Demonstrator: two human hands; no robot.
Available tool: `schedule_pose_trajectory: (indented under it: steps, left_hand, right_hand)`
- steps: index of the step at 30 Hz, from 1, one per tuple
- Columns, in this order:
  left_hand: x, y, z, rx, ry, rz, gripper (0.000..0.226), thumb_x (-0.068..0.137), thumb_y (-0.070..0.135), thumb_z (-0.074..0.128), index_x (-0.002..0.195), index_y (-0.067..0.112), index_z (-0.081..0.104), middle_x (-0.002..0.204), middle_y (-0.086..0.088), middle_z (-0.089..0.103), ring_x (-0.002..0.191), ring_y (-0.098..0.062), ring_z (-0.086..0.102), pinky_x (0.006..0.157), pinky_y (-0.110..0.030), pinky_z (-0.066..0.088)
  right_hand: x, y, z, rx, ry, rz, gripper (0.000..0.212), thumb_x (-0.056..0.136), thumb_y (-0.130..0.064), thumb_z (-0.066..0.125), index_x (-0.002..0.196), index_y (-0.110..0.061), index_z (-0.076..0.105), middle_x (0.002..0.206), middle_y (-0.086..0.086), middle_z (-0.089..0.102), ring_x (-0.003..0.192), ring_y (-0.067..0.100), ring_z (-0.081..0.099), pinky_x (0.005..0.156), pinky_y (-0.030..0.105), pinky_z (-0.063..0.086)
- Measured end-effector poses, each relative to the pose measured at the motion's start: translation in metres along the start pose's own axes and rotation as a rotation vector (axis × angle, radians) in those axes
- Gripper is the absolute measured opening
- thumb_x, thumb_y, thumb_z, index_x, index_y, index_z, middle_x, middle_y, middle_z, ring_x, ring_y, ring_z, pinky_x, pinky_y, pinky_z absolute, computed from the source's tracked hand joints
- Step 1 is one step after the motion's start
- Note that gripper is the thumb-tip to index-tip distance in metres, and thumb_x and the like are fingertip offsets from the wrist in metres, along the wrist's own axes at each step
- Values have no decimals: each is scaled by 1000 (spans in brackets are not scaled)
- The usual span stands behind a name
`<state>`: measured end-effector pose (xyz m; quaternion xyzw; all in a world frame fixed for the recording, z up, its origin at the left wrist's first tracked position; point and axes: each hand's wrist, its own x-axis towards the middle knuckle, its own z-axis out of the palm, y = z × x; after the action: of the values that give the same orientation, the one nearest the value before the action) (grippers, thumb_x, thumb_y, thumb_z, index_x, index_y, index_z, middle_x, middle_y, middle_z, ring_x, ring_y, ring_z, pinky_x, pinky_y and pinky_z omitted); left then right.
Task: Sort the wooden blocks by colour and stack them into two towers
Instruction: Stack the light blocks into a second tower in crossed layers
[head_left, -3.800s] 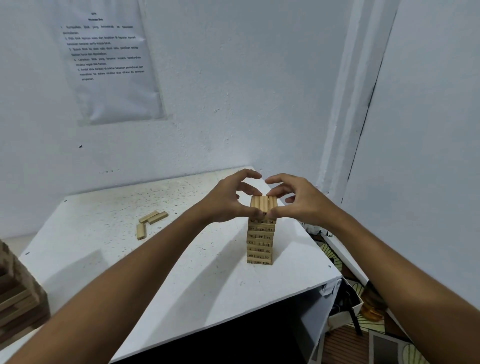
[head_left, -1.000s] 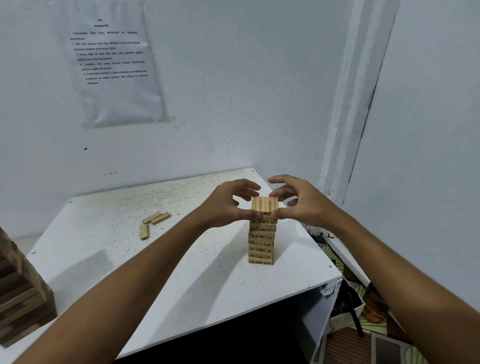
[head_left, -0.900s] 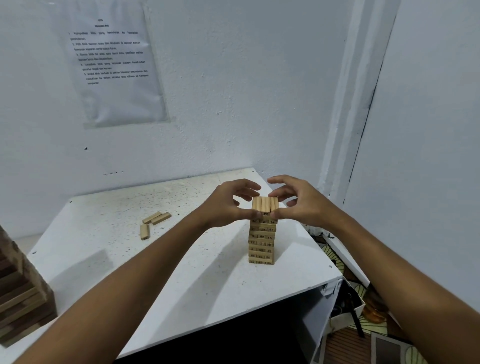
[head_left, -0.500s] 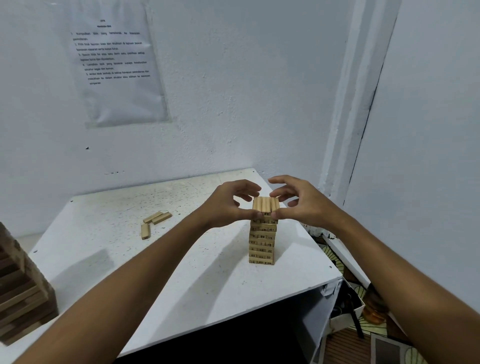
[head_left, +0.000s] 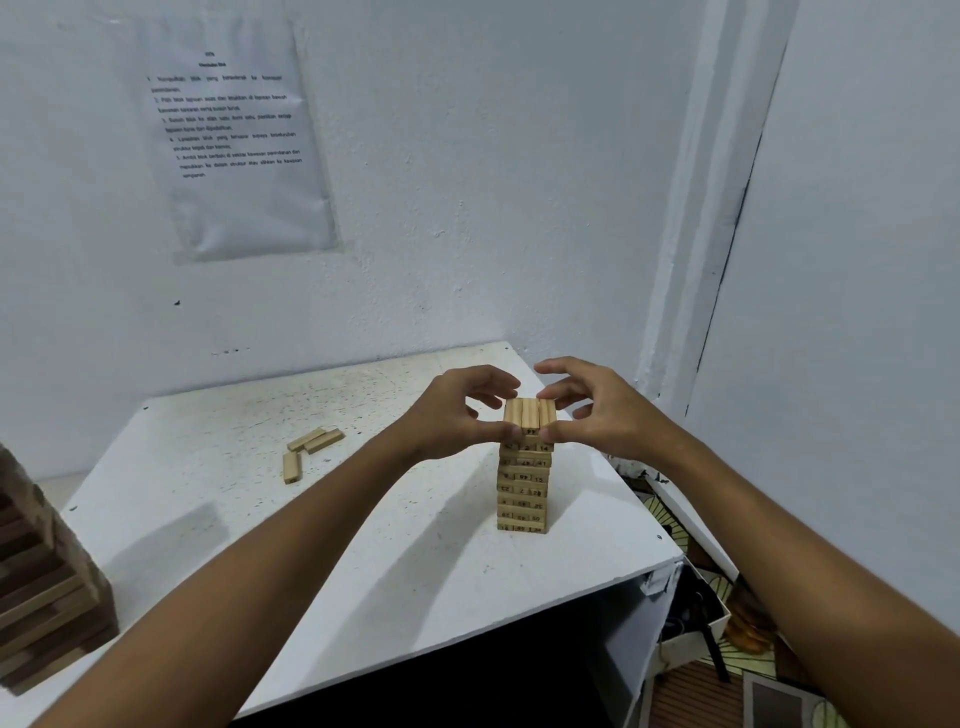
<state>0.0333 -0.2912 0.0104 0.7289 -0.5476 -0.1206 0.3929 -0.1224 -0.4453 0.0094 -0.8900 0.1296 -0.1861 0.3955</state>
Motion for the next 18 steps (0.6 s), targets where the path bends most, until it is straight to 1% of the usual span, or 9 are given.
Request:
schedule_pose_trajectory:
  steps: [3, 8, 11, 13, 15, 16, 18]
  left_hand:
    - [0, -1, 0, 4, -1, 2, 51, 77, 26, 81, 122, 20, 60, 115, 7, 64, 104, -8, 62, 79, -22, 51]
    - [1, 0, 0, 15, 7, 6, 50, 77, 29, 81, 122, 21, 60, 113, 11, 63, 102, -6, 61, 77, -20, 50]
    - [-1, -1, -3, 14, 17, 7, 49, 77, 32, 81, 120, 22, 62, 112, 11, 64, 102, -4, 62, 79, -23, 52]
    - [-4, -1, -7, 20, 35, 7, 46, 77, 35, 80, 118, 24, 62, 109, 15, 65, 100, -1, 62, 80, -24, 54]
    - [-6, -1, -13, 24, 55, -2, 45, 78, 36, 79, 118, 24, 63, 110, 14, 66, 101, -1, 62, 82, -25, 54]
    - [-9, -1, -17, 27, 69, -9, 45, 79, 36, 78, 118, 23, 63, 111, 12, 66, 102, -2, 62, 84, -25, 53]
    - [-17, -1, -30, 44, 102, -26, 44, 80, 36, 77, 120, 22, 63, 113, 10, 66, 104, -2, 62, 85, -25, 52]
  right_hand:
    - [-1, -1, 0, -10, -1, -1, 73, 74, -20, 83, 136, -27, 46, 118, -1, 64, 109, 13, 58, 83, 21, 47]
    - [-1, -2, -2, -22, 3, -5, 73, 74, -21, 83, 137, -28, 47, 119, -3, 61, 108, 11, 57, 85, 23, 48]
    - [0, -5, -4, -40, 38, -16, 64, 77, -22, 80, 134, -26, 50, 118, -3, 61, 105, 11, 58, 87, 26, 50]
    - [2, -10, -4, -85, 61, -44, 57, 81, -23, 77, 133, -23, 53, 118, -3, 60, 104, 11, 57, 86, 25, 50]
    - [6, -15, -3, -132, 88, -72, 53, 82, -26, 75, 131, -22, 55, 120, -3, 60, 104, 10, 56, 84, 23, 48]
    - [8, -20, -2, -154, 100, -89, 51, 83, -27, 74, 130, -22, 56, 121, -3, 60, 105, 10, 55, 86, 24, 48]
    - [14, -34, 3, -190, 114, -128, 49, 84, -28, 73, 129, -23, 56, 125, -4, 60, 109, 10, 54, 92, 32, 49]
